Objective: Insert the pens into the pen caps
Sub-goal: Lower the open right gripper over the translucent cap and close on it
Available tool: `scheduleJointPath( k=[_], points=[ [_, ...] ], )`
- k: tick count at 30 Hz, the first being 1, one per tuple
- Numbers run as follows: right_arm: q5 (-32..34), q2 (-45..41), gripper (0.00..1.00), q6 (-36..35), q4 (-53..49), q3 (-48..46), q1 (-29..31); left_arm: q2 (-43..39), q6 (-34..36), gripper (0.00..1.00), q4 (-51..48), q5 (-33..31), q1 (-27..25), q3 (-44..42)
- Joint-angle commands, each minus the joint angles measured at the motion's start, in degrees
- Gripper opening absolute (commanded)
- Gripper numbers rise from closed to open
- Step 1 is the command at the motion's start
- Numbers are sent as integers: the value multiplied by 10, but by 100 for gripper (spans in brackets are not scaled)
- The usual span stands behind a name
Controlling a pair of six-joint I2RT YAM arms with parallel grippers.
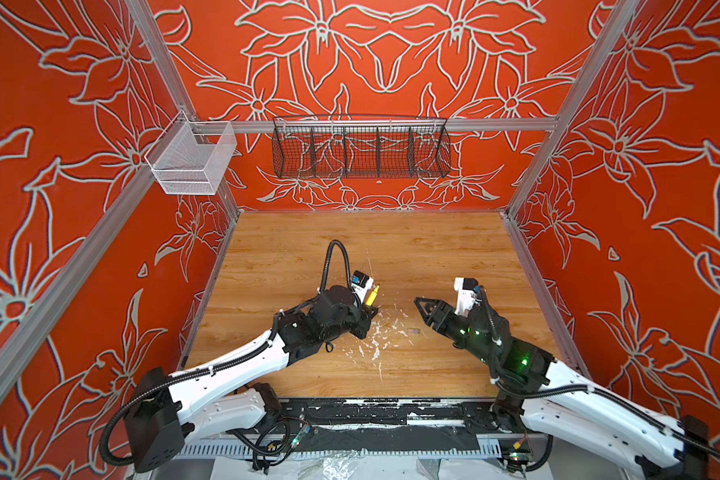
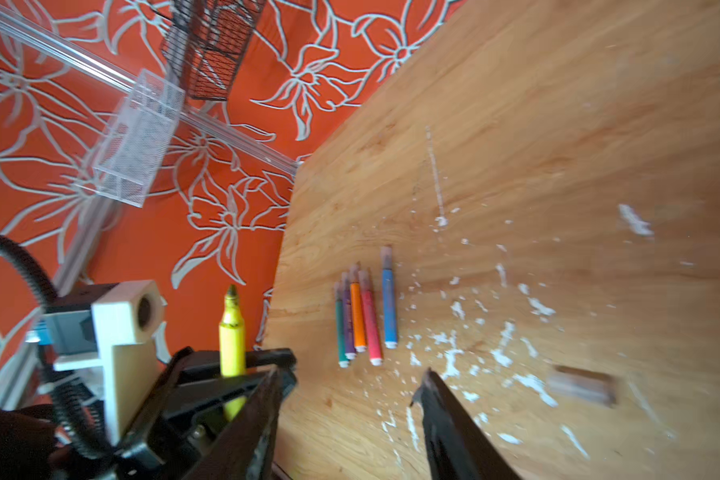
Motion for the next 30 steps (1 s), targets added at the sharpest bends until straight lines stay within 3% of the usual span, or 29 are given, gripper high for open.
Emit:
scheduleJointPath(
  k=[1,7,19,30],
  points=[
    [35,-11,56,-9,-166,4,5,-17,-8,0,-38,-47,4,-11],
    [-8,80,55,-11,-162,3,22,-24,-17,0,-49,-74,4,-26],
    [-24,221,56,-16,-98,-4,50,-23,-33,0,-45,-111,4,-56],
    [-1,331,57,-26,-29,7,46,-16,-31,0,-55,-115,4,-44]
  ],
)
